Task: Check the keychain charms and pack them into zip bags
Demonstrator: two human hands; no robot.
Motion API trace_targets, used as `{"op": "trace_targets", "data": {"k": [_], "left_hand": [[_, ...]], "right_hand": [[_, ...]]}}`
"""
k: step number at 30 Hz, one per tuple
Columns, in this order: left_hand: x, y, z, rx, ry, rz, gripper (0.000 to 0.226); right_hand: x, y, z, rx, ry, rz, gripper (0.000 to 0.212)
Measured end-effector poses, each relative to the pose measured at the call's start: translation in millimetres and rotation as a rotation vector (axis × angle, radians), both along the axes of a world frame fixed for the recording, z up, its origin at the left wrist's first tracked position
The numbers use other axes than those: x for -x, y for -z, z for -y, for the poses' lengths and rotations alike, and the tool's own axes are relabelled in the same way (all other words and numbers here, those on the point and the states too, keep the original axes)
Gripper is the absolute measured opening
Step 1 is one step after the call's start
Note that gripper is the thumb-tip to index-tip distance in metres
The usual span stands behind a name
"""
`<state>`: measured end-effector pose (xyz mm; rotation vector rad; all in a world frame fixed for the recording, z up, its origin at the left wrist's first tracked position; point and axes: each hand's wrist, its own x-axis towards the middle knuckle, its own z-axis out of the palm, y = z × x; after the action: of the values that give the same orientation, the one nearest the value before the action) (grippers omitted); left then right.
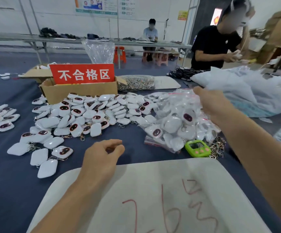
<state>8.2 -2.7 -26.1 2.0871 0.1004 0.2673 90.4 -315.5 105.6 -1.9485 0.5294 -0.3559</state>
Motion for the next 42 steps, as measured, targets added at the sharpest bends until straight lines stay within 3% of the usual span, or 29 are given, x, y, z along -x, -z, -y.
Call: {"op": "trace_targets", "data": {"k": [2,6,9,14,20,23,26,30,33,36,38,40,42], "left_hand": [[-1.9,2.8,2.0,-0.111,0.018,-0.008,0.021],[-4.8,5.6,3.5,-0.271,0.048,0.001,0.032],[-6.1,7.8,4.2,-0.375,0.07,0.028,0.035],[-5.5,10.0,5.6,-0.426,0.081,0.072,0.035],[-5.9,10.7,3.9,-0.395,0.081,0.072,0.031],[-6.5,11.0,2.8,-0.385,0.089,0.068,0.031],[-6.9,11.1,1.3,-0.375,0.091,0.059,0.032],[-7.6,10.6,0.4,-0.335,0.098,0.044,0.031],[-11.0,9.3,1.0,-0.3,0.088,0.023,0.029],[-10.4,8.7,0.3,-0.269,0.093,0.0,0.028],[-8.8,7.7,-0.5,-0.238,0.101,-0.003,0.029],[-7.1,6.5,-0.8,-0.22,0.099,-0.009,0.029],[-6.0,5.8,-1.1,-0.217,0.098,-0.008,0.029]], "right_hand": [[11.1,13.0,1.0,0.307,0.092,0.023,0.056],[55.1,48.7,-37.3,0.376,0.036,0.246,0.047],[86.4,84.1,-82.7,0.482,-0.152,0.303,0.04],[88.2,119.0,-115.5,0.792,-0.538,-0.012,0.04],[67.5,118.1,-105.4,0.947,-0.446,0.094,0.066],[53.6,121.5,-108.9,1.073,-0.369,-0.023,0.051],[46.0,108.0,-122.7,1.231,-0.334,-0.152,0.018],[34.7,102.9,-121.0,1.175,-0.252,-0.172,0.022],[30.4,96.4,-110.3,0.937,-0.182,-0.12,0.01],[32.3,84.0,-104.8,0.85,-0.183,-0.101,0.036],[35.0,72.1,-102.6,0.864,-0.274,-0.137,0.028],[34.0,61.1,-97.7,0.741,-0.351,-0.127,0.018],[28.8,50.2,-91.5,0.563,-0.294,-0.071,0.005]]}}
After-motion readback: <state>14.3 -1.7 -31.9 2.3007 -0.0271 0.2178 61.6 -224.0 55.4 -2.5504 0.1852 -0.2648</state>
